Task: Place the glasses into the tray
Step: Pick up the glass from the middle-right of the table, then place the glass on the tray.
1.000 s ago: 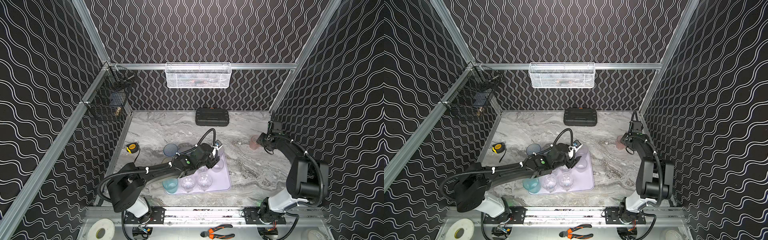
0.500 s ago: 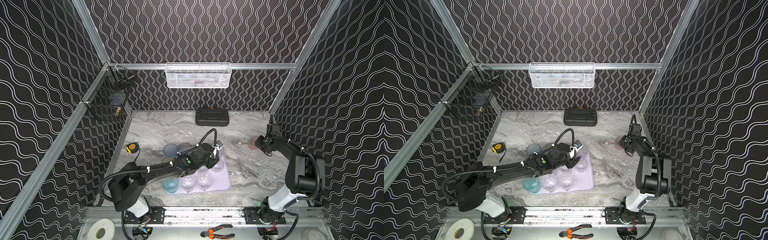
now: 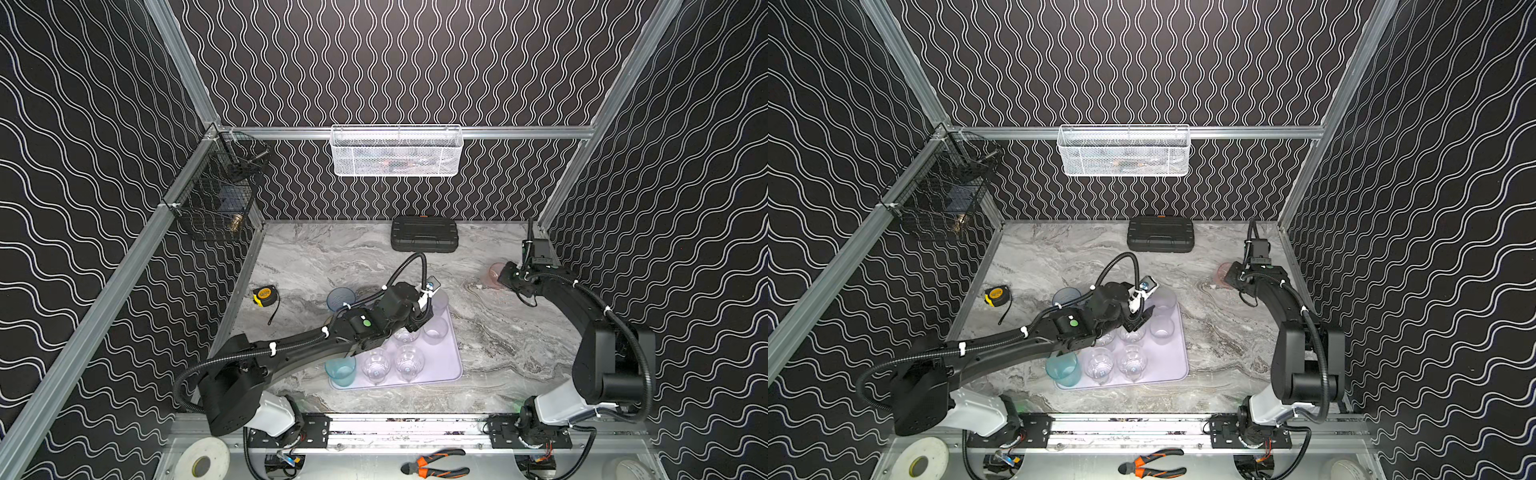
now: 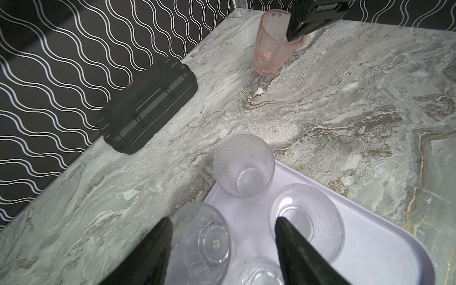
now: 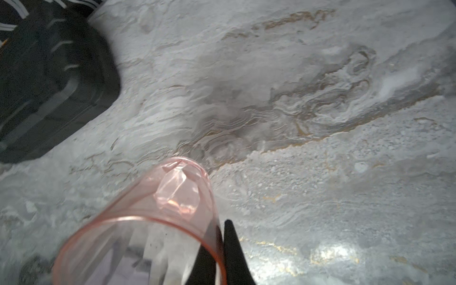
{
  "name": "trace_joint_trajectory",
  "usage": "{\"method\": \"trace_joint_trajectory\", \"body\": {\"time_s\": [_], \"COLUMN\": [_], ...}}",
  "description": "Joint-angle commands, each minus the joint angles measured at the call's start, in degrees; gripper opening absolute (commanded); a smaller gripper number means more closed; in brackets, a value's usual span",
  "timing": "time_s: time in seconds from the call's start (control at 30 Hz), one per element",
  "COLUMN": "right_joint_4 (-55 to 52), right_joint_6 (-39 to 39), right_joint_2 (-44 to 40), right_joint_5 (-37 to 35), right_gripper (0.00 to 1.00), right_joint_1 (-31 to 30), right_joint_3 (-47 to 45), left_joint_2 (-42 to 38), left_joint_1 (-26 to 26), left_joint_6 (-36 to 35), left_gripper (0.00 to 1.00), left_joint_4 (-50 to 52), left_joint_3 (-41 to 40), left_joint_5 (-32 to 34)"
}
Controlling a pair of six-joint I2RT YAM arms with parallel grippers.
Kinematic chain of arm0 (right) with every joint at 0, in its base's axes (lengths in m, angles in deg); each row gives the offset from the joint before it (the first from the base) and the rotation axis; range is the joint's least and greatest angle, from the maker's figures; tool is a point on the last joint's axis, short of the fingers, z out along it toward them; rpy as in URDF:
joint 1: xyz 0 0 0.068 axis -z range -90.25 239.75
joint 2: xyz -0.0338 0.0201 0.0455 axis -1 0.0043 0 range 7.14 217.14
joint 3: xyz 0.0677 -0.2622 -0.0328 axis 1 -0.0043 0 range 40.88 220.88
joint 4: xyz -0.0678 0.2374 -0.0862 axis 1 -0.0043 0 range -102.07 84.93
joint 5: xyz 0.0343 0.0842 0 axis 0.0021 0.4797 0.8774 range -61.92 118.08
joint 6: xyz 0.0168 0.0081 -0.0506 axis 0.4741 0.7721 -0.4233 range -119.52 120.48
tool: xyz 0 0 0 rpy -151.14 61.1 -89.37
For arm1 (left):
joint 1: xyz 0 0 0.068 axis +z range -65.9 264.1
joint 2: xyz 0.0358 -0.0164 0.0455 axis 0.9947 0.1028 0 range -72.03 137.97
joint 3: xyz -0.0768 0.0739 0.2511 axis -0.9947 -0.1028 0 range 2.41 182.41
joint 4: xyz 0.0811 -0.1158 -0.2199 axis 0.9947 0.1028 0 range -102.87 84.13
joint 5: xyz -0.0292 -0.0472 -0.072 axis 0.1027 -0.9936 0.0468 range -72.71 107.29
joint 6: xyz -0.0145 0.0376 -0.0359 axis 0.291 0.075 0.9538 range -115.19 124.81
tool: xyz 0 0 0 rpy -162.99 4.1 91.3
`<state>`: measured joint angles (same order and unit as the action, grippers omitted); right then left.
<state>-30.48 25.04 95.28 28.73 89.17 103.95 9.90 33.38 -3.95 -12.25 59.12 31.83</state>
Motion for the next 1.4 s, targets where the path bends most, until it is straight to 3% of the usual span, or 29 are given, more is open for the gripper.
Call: {"method": "trace_joint_trajectory", "body": {"time_s": [0.0, 0.27, 0.53, 0.83, 1.07, 1.37], "right_joint_4": [-4.78, -14.44, -26.87, -38.64, -40.7, -33.7], "right_joint_6": [-2.2, -4.22, -8.46, -8.77, -4.74, -0.01], "right_joint_2": [-2.51, -6.25, -8.72, -11.08, -12.16, -11.98], "right_joint_5": [-1.17, -0.41, -5.26, -6.15, -7.62, -11.45], "right_gripper": [0.05, 0.05, 0.04, 0.04, 0.03, 0.03], "right_joint_1": [-3.56, -16.24, -27.38, -38.27, -45.82, -52.18], "right_joint_3": [2.09, 6.52, 10.75, 8.52, 4.33, -4.56], "left_joint_2": [-2.75, -11.09, -13.75, -15.44, -15.41, -15.38], "left_joint_1": [0.83, 3.23, 3.93, 3.96, 3.89, 3.95], "left_joint_6": [-0.94, 2.58, 12.02, 19.34, 20.79, 19.59], "left_gripper": [0.7, 0.7, 0.69, 0.68, 0.68, 0.68], "left_joint_4": [4.85, 14.76, 26.26, 26.01, 24.65, 23.57], "left_joint_3": [0.08, -2.63, -0.43, -2.96, -4.3, -5.4], "left_joint_5": [-1.6, -0.55, -1.05, -5.19, -5.12, -3.82]}}
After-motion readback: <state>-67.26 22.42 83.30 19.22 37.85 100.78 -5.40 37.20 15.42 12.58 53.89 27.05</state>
